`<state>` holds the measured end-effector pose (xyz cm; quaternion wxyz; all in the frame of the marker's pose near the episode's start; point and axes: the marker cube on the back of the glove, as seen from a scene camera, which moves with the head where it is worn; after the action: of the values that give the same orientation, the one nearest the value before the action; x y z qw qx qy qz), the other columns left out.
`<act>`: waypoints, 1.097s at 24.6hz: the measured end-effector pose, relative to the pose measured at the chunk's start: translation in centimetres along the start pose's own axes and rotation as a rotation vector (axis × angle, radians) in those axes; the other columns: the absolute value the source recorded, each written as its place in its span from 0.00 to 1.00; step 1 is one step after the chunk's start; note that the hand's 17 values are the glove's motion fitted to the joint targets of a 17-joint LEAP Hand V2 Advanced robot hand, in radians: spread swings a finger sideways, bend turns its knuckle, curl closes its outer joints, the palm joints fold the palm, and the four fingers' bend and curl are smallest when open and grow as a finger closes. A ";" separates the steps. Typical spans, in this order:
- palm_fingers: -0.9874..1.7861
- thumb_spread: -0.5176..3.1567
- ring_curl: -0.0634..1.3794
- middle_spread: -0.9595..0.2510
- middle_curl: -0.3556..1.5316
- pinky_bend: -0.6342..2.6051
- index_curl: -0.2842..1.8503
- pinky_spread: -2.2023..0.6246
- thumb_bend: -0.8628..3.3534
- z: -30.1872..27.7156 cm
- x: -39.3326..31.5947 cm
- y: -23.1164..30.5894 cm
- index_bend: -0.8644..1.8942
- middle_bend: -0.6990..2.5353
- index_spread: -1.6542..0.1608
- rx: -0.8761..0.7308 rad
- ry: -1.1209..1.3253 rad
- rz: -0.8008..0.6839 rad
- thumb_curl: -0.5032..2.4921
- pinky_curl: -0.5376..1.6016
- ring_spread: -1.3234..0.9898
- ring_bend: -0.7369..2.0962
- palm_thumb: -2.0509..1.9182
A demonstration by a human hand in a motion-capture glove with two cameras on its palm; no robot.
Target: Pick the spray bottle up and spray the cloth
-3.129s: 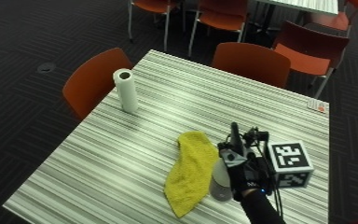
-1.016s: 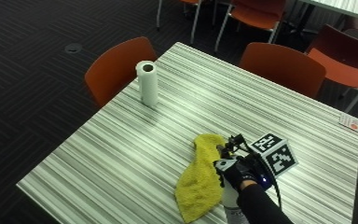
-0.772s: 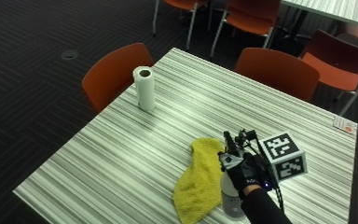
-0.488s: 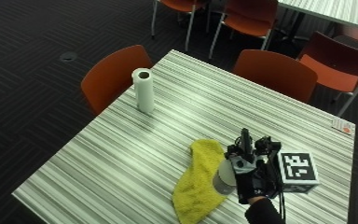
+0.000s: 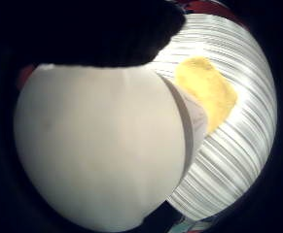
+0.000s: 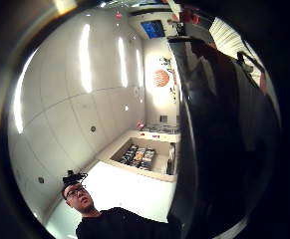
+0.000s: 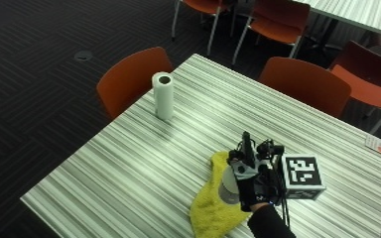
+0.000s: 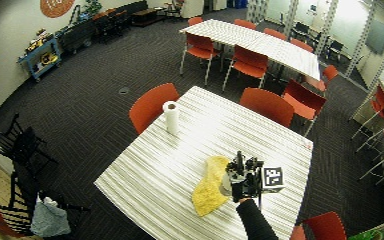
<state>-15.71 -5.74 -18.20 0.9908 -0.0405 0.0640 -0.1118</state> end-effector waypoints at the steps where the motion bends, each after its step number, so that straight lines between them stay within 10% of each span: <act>1: 0.73 0.40 0.38 0.77 0.51 0.22 0.44 0.82 0.20 0.8 -0.5 -0.3 0.44 0.36 0.84 -0.012 -0.011 -0.001 0.44 0.36 0.53 0.46 0.82; 27: 0.72 0.40 0.38 0.78 0.52 0.23 0.44 0.81 0.20 4.8 2.6 -3.9 0.43 0.36 0.85 -0.098 0.025 0.008 0.44 0.34 0.52 0.44 0.82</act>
<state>-13.43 -9.79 -13.41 0.9872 -0.0873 0.0821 -0.1053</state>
